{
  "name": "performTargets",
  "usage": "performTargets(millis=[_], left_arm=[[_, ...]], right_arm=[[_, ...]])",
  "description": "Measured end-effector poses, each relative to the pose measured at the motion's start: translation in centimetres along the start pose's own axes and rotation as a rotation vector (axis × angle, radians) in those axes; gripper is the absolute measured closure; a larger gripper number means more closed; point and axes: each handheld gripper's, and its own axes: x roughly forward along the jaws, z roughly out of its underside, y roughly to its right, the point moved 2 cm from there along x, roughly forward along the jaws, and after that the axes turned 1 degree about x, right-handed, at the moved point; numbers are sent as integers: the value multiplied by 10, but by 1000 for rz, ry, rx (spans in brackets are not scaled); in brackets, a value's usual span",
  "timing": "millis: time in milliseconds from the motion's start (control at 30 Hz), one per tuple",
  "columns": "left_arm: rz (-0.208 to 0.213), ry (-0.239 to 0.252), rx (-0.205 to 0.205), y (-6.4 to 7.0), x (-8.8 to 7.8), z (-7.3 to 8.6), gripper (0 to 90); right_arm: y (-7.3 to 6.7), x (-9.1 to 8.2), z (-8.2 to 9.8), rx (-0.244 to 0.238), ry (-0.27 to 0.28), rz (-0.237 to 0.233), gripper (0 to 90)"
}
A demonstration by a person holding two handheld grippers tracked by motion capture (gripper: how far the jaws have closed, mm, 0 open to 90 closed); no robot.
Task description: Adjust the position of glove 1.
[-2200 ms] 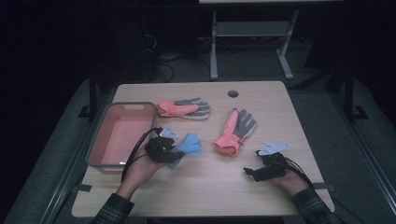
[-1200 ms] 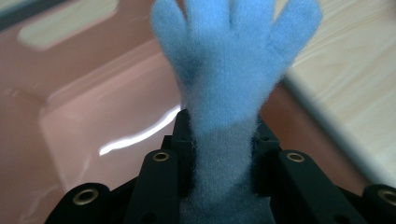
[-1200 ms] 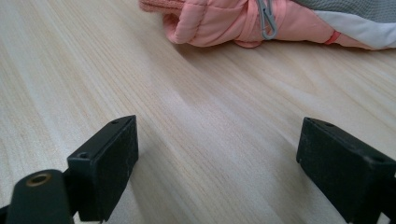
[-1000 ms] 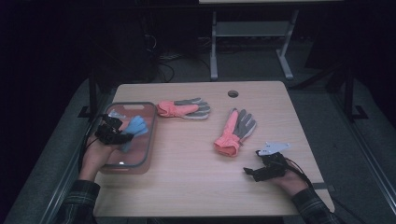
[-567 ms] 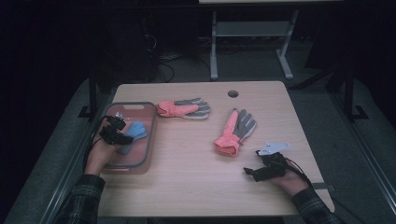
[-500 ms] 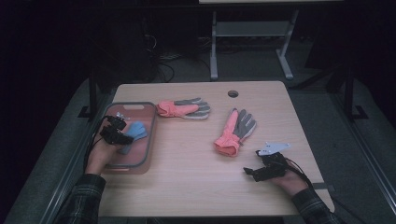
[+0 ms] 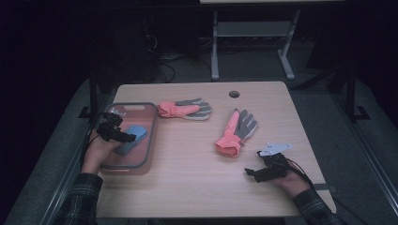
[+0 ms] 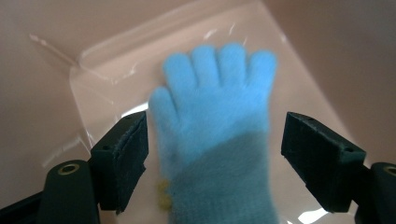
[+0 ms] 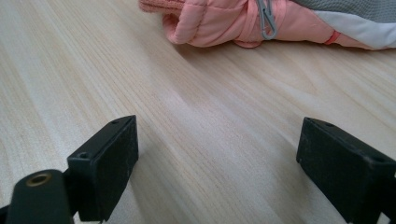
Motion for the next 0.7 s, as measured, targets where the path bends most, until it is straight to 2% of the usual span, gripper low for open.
performTargets(millis=[133,200,300,367,400,467,500,567,600,633,667,700], left_arm=[[19,42,-2,5,-8,-6,211],[44,80,3,15,-14,-13,211],[63,97,11,22,-18,-19,211],[90,125,27,35,-23,-26,211],[90,125,27,35,-23,-26,211],[116,148,54,52,-27,-35,211],[116,148,54,52,-27,-35,211],[159,171,68,69,-30,-41,211],[159,171,68,69,-30,-41,211],[169,178,76,75,-31,-43,211],[184,191,97,87,-33,-47,211],[184,191,97,87,-33,-47,211]], right_arm=[[0,0,0,-1,0,0,122],[0,0,0,0,0,0,122],[0,0,0,0,0,0,122],[0,0,0,-1,0,0,122],[0,0,0,0,0,0,122],[0,0,0,-1,0,0,122],[0,0,0,-1,0,0,122],[0,0,0,-1,0,0,122],[0,0,0,-1,0,0,122],[0,0,0,-1,0,0,122],[0,0,0,-1,0,0,122],[0,0,0,-1,0,0,122]])
